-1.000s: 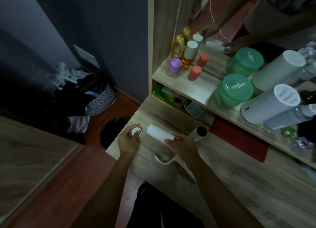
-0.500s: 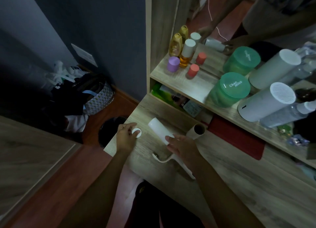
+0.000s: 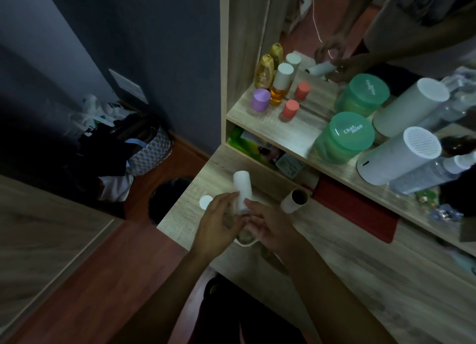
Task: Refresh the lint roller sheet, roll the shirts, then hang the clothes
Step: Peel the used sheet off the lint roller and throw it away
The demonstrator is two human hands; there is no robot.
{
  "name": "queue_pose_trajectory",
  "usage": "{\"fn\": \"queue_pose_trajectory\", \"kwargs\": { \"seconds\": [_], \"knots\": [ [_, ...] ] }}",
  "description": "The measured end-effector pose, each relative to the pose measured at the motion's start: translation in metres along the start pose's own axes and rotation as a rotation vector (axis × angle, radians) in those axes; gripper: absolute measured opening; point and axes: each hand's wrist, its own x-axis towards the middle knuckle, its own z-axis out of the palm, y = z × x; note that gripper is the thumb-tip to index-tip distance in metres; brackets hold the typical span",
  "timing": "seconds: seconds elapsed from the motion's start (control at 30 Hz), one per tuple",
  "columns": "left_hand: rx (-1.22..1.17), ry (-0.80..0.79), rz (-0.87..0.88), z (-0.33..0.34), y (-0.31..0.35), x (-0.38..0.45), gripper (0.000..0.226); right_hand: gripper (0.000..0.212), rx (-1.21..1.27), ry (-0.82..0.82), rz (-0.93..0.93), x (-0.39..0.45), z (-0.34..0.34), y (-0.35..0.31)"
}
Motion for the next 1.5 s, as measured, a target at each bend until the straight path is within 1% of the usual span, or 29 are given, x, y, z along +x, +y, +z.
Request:
{"fn": "queue_pose_trajectory", "kwargs": {
  "seconds": [0.07,0.13,0.3,0.43,0.47,0.53,0.6,0.7,0.77,0.8,0.9,1.0,1.07,1.17,1.23,1.4,1.5],
  "knots": [
    [-0.023,0.011,-0.042,-0.002,0.004,0.003,0.059,0.031,0.003,-0.010,-0.004,-0.001,0.001,0.002],
    [-0.037,0.021,-0.060,-0.006,0.007,0.007,0.053,0.035,0.024,-0.042,0.010,-0.003,0.002,0.003],
    [-0.013,0.037,-0.035,-0.008,0.010,0.010,0.034,0.045,0.017,-0.083,0.045,-0.004,0.004,0.004],
    [0.056,0.107,0.030,-0.002,0.013,0.007,0.025,0.066,-0.069,-0.073,0.106,0.001,0.006,0.005],
    [0.064,0.127,0.023,-0.001,0.014,0.006,0.025,0.066,-0.067,-0.066,0.112,0.003,0.007,0.005],
    [0.045,0.149,-0.019,-0.002,0.015,0.004,0.025,0.061,-0.055,-0.057,0.115,0.004,0.007,0.005],
    [0.054,0.161,0.005,-0.001,0.014,0.004,0.025,0.056,-0.039,-0.049,0.119,0.004,0.008,0.004],
    [0.103,0.172,0.059,0.000,0.013,0.003,0.028,0.059,-0.026,-0.035,0.130,0.005,0.009,0.005],
    [0.104,0.166,0.044,-0.002,0.014,0.003,0.030,0.061,-0.028,-0.037,0.130,0.005,0.010,0.006],
    [0.095,0.160,0.027,-0.003,0.015,0.003,0.032,0.059,-0.029,-0.042,0.123,0.005,0.010,0.008],
    [0.071,0.131,-0.020,-0.006,0.018,0.004,0.040,0.043,-0.046,-0.057,0.080,0.004,0.010,0.010],
    [-0.008,0.112,-0.079,-0.008,0.021,0.007,0.038,0.039,-0.091,-0.042,0.010,-0.001,0.011,0.010],
    [-0.083,0.105,-0.100,-0.008,0.022,0.009,0.038,0.037,-0.170,-0.028,-0.079,-0.005,0.012,0.010],
    [-0.173,0.123,-0.156,-0.009,0.026,0.010,0.038,0.040,-0.300,0.034,-0.229,-0.007,0.011,0.009],
    [-0.262,0.113,-0.213,-0.010,0.029,0.009,0.039,0.040,-0.355,0.072,-0.283,-0.005,0.011,0.007],
    [-0.376,0.094,-0.274,-0.012,0.031,0.010,0.037,0.029,-0.379,0.067,-0.308,-0.003,0.008,0.006],
    [-0.416,0.096,-0.300,-0.013,0.033,0.010,0.038,0.026,-0.353,0.066,-0.283,-0.002,0.006,0.006]
  ]
}}
